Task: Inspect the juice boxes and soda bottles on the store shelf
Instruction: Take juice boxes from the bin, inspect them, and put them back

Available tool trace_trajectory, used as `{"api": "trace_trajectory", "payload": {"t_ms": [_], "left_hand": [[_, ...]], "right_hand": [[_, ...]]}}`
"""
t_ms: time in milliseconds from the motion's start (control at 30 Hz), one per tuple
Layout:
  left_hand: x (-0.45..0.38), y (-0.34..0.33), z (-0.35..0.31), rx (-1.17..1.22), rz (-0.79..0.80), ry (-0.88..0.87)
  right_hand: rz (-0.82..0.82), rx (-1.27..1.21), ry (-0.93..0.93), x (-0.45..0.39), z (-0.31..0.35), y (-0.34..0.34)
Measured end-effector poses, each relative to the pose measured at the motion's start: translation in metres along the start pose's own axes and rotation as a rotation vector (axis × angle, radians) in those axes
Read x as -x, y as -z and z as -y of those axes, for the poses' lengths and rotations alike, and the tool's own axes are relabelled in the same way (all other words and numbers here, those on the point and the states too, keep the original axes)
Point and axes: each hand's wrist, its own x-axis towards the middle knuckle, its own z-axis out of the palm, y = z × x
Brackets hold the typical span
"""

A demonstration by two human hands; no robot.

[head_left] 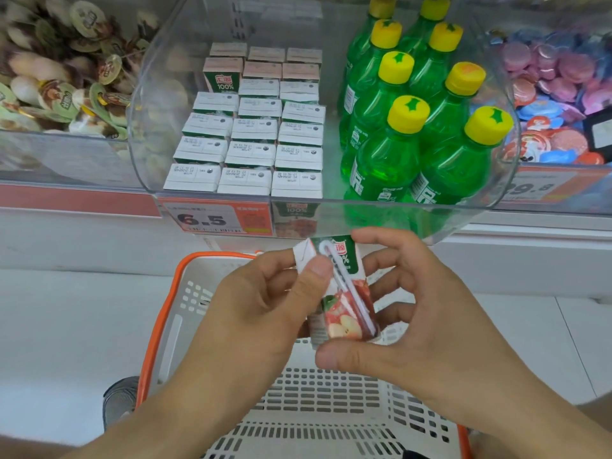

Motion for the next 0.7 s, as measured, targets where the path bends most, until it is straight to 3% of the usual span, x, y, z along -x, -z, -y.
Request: {"api": "trace_trajectory", "payload": {"t_ms": [267,700], "left_hand": [[-0.004,-0.001,-0.003,0.03,0.109,-0.024],[-0.002,-0.004,0.001,0.087,0.067,0.015]], "right_hand": [[-0.102,-0.126,0.01,-0.01,-0.003,0.005],[0.082,-0.075,0.008,-0.012,-0.005,0.015]]}}
